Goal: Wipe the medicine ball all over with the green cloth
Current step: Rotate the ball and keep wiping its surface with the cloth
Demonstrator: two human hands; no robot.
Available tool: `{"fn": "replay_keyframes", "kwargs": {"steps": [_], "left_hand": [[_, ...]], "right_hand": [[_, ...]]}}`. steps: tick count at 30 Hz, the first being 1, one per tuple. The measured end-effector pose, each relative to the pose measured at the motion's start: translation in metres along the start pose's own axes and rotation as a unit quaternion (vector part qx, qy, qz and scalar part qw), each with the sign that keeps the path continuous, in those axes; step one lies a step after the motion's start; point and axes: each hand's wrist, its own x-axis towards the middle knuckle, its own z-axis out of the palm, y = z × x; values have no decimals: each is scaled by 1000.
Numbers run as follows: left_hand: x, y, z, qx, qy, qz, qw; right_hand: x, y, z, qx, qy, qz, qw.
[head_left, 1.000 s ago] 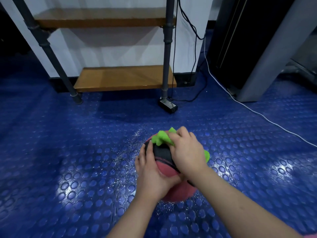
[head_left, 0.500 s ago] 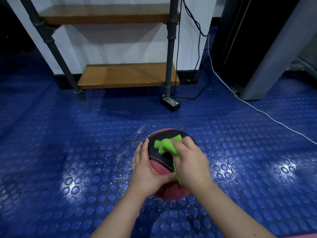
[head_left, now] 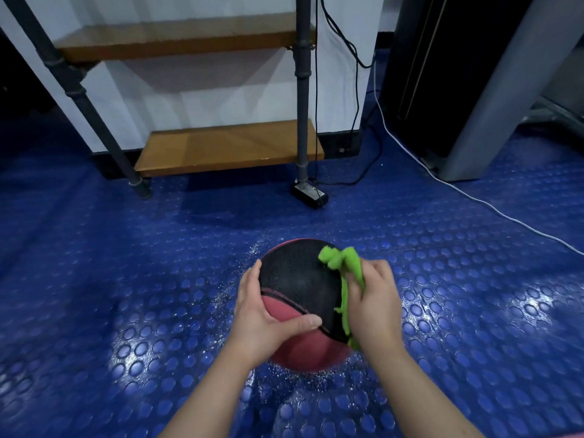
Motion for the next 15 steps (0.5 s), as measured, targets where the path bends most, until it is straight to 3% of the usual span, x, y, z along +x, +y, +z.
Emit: {"fn": "replay_keyframes", "kwargs": {"steps": [2, 7, 15], "left_hand": [[-4, -1, 1, 2, 4, 3, 1000], [-8, -13, -1, -19, 13, 11, 1000], [-7, -7, -2, -8, 21, 14, 1000]], "right_hand": [[14, -15, 3, -5, -21, 63, 998], [4, -30, 10, -93, -82, -158, 980], [28, -28, 10, -80, -88, 3, 993]]}}
